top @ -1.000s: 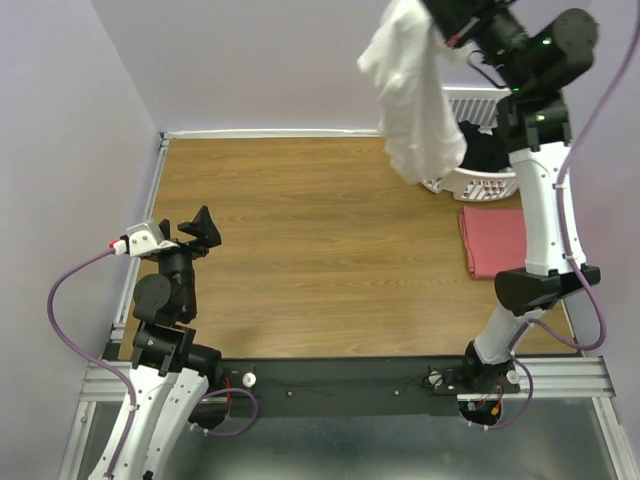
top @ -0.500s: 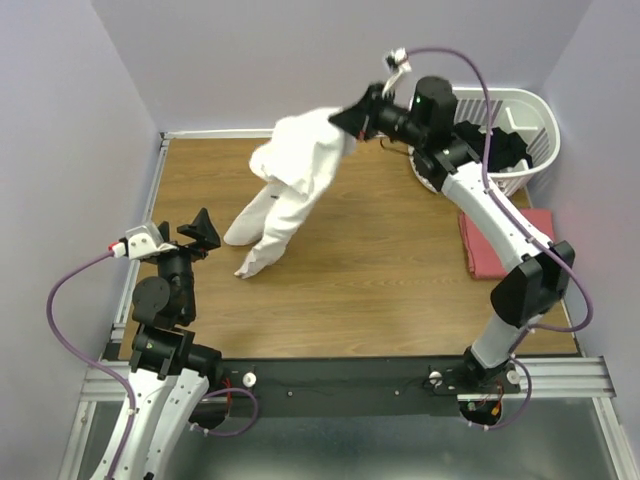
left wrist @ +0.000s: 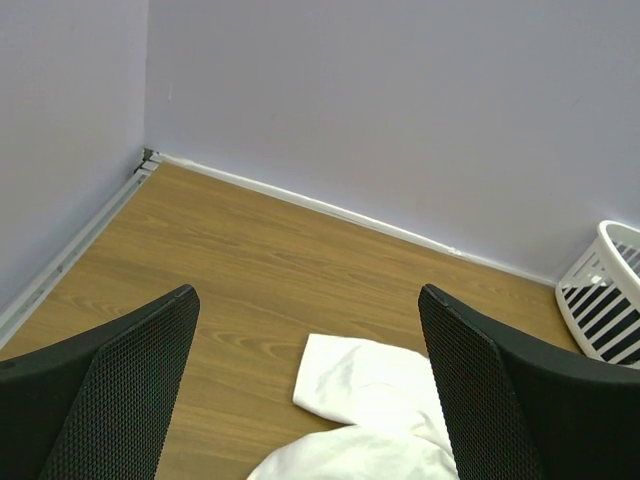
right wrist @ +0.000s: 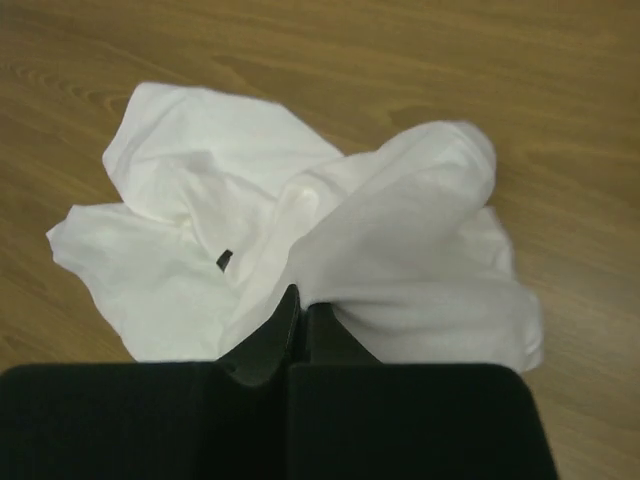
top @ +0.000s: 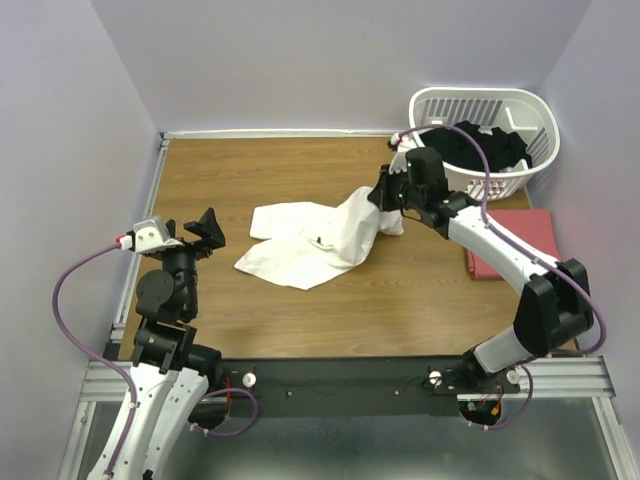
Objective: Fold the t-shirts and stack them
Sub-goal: Move the tshirt to the center of the board
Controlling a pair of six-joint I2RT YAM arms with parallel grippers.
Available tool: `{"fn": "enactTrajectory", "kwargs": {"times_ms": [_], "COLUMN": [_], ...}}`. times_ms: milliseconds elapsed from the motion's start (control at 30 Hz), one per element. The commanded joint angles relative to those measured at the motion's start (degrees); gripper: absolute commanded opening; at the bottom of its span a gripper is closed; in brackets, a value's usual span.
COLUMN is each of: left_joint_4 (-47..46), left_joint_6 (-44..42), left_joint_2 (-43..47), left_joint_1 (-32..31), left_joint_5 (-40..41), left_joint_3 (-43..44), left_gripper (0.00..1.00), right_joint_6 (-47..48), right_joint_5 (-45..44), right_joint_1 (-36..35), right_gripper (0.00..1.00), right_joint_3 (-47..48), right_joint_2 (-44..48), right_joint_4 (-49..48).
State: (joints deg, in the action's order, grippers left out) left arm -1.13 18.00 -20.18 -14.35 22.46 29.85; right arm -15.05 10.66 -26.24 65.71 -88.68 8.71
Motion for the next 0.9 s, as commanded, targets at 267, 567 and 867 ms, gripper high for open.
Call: {"fn": "enactTrajectory", "kwargs": {"times_ms": [267, 567, 867], "left_joint_4": [-0.46, -0.28, 0.07], "left_joint_6": [-0.25, -0.33, -0.16], "left_joint_2": [0.23, 0.94, 1.73], "left_joint_1": [0.29, 0.20, 0.29], "left_joint_5": [-0.92, -0.40, 0.48], "left_joint_3": [-0.05, 0.04, -0.05], "left_gripper": [0.98, 0.98, 0.98], "right_joint_6": [21.55, 9.62, 4.86], "right_joint_5": [-9.46, 19.46, 19.59], "right_joint_1": [0.14, -1.26, -12.87], "right_gripper": [0.01, 0.04, 0.88], "right_joint_3": [27.61, 39.40, 45.55], "right_joint_2": [10.73, -4.46, -28.89], "right_joint_4": [3.15, 2.72, 3.15]}}
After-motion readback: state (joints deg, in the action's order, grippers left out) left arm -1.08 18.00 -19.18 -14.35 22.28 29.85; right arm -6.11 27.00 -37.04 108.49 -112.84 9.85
